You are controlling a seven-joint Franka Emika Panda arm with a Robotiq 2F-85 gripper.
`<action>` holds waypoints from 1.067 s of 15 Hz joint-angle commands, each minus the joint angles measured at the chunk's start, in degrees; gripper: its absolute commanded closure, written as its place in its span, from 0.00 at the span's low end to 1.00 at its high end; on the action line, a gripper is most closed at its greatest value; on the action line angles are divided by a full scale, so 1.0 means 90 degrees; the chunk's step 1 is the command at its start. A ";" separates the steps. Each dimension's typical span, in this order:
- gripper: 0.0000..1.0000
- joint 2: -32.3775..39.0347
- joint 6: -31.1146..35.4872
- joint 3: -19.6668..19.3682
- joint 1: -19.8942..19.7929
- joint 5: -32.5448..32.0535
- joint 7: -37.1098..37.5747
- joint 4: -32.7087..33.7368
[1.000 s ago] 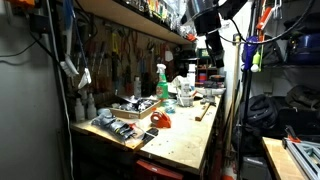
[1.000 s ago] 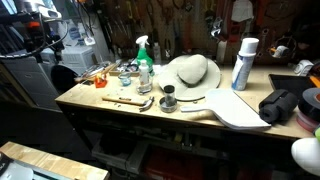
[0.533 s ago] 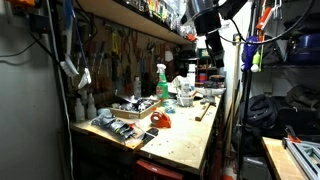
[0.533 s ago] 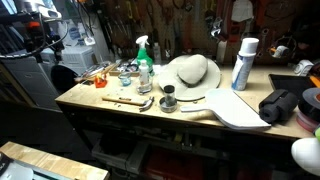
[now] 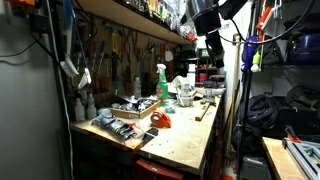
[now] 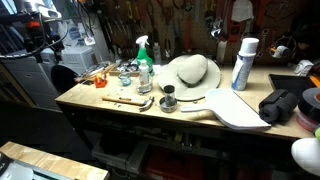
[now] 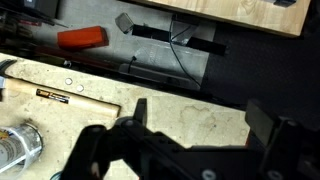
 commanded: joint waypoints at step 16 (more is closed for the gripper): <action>0.00 0.1391 0.5101 -0.0212 -0.0654 -0.0632 0.1310 -0.0503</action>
